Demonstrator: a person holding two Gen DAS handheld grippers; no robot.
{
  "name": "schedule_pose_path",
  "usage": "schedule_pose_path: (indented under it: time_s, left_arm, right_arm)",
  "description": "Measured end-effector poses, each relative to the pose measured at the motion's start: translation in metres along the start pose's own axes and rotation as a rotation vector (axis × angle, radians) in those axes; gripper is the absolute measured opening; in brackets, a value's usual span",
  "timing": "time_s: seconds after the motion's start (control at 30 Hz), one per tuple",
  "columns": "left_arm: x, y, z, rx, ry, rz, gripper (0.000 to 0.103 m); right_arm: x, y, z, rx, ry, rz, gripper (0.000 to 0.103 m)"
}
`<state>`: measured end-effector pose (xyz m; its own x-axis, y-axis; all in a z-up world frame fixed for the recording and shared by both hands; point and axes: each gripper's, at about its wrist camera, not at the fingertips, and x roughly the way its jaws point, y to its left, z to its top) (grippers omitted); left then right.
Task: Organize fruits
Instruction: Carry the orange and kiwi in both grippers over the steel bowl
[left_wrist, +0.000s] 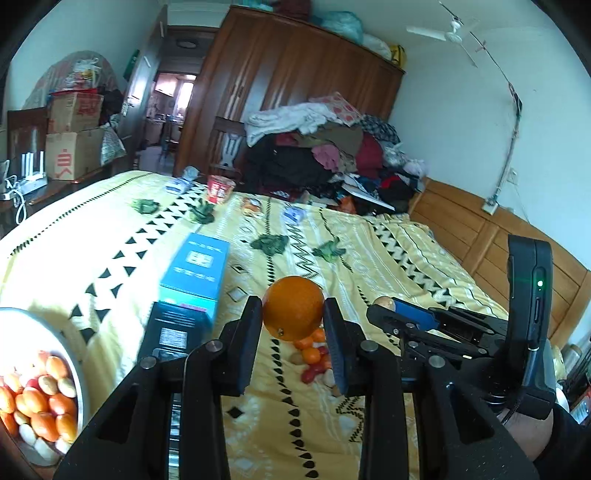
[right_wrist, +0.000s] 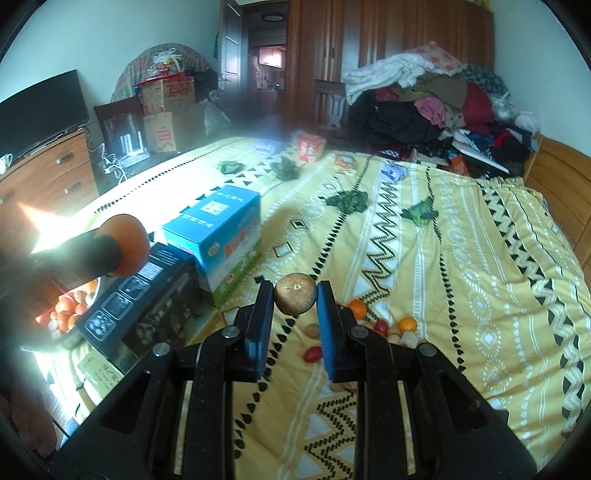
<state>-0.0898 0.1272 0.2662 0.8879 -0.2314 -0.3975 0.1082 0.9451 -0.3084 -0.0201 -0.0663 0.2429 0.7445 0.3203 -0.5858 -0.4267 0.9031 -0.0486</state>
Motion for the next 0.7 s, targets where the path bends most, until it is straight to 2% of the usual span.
schedule_pose_path:
  time_s: [0.33, 0.5, 0.7]
  left_arm:
    - [-0.064, 0.103, 0.01, -0.117, -0.089, 0.196, 0.034]
    - [-0.101, 0.159, 0.002, -0.178, -0.128, 0.305, 0.034]
    - [-0.128, 0.216, -0.015, -0.261, -0.132, 0.409, 0.034]
  right_arm:
    - [0.006, 0.1, 0.032, -0.131, -0.03, 0.133, 0.024]
    - [0.012, 0.163, 0.042, -0.216, -0.035, 0.217, 0.024]
    - [0.02, 0.234, 0.047, -0.309, -0.023, 0.309, 0.024]
